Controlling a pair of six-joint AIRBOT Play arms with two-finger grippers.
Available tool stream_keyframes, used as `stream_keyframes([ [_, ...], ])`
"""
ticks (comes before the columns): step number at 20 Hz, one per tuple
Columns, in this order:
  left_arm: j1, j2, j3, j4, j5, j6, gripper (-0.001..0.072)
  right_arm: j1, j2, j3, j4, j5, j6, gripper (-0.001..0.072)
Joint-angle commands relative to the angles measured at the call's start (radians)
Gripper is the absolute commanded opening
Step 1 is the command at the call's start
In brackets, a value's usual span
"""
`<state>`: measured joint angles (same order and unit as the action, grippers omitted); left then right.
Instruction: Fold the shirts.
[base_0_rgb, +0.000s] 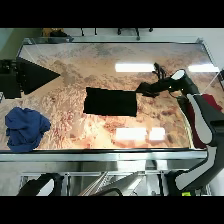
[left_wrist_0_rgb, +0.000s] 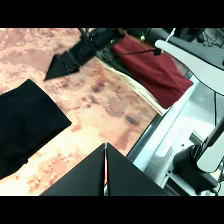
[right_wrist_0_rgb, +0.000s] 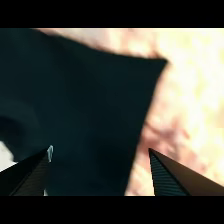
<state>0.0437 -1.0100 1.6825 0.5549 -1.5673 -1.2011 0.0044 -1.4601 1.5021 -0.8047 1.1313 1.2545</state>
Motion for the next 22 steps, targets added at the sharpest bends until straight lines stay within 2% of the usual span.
stream_keyframes([
  [1, 0.0, 0.027, -0.064, 0.002, 0.031, 0.008, 0.0016, -0.001, -0.078, -0.024, -0.002, 0.021, 0.015, 0.071],
  [8, 0.0, 0.027, -0.064, 0.002, 0.032, 0.008, 0.0015, 0.073, -0.171, -0.024, 0.138, 0.018, -0.058, 0.0698],
  [9, 0.0, 0.027, -0.064, 0.002, 0.033, 0.008, 0.0016, 0.074, -0.169, -0.023, 0.194, 0.021, -0.086, 0.0578],
  [10, 0.0, 0.027, -0.064, 0.002, 0.033, 0.008, 0.0016, 0.072, -0.165, -0.02, 0.265, 0.033, -0.136, 0.0205],
  [11, 0.0, 0.027, -0.064, 0.002, 0.033, 0.008, 0.0016, 0.069, -0.151, -0.017, 0.335, 0.04, -0.16, 0.0025],
  [14, 0.0, 0.027, -0.064, 0.002, 0.033, 0.008, 0.0016, 0.033, -0.08, 0.042, 0.384, 0.048, -0.158, 0.0023],
  [17, 0.0, 0.027, -0.064, 0.002, 0.033, 0.008, 0.0016, -0.062, 0.024, 0.146, 0.384, 0.015, -0.096, 0.0023],
  [18, 0.0, 0.027, -0.064, 0.002, 0.032, 0.008, 0.0016, -0.101, 0.057, 0.173, 0.383, -0.011, -0.051, 0.0023],
  [20, 0.0, 0.027, -0.064, 0.002, 0.032, 0.008, 0.0016, -0.196, 0.124, 0.193, 0.382, -0.076, 0.111, 0.0023],
  [22, 0.0, 0.027, -0.064, 0.002, 0.031, 0.008, 0.0016, -0.301, 0.18, 0.193, 0.378, -0.124, 0.208, 0.0023],
])
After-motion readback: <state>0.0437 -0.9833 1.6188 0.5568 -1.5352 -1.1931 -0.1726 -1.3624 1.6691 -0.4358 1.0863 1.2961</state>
